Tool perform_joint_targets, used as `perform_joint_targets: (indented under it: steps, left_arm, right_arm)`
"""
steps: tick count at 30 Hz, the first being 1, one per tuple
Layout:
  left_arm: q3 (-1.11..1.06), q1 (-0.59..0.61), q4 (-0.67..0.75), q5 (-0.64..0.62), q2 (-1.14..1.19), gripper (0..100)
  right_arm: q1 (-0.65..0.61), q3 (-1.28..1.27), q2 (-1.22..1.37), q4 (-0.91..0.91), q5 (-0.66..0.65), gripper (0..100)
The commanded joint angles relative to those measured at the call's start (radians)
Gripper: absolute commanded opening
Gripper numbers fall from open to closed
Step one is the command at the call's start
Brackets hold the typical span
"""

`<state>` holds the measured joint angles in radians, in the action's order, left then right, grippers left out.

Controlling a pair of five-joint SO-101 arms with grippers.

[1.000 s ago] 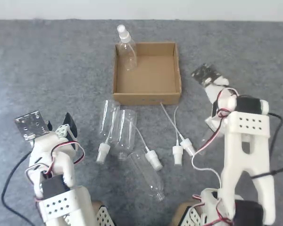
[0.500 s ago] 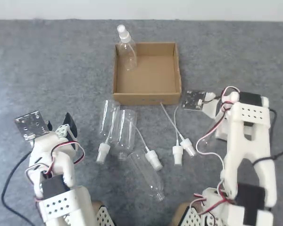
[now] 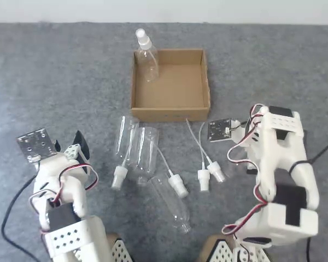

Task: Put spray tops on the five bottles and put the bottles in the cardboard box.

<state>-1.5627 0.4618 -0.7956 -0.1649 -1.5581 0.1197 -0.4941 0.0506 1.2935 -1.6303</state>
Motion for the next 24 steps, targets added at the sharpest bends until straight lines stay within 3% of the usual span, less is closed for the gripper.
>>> perform_joint_targets:
  steps: [1,6,9,18,24]
  left_arm:
    - [0.013,0.005,0.035,0.006,-0.017,20]
    - [0.013,0.005,0.035,0.006,-0.017,20]
    - [0.013,0.005,0.035,0.006,-0.017,20]
    - [0.013,0.005,0.035,0.006,-0.017,20]
    - [0.013,0.005,0.035,0.006,-0.017,20]
  right_arm:
    - [0.002,0.063,0.015,-0.024,-0.014,43.5]
    - [0.013,0.063,0.018,-0.01,0.002,26.2]
    - [0.033,0.064,0.016,-0.01,0.095,21.4]
    - [0.114,0.068,0.015,-0.005,0.282,23.4]
    - [0.062,0.15,0.015,0.171,0.296,42.6]
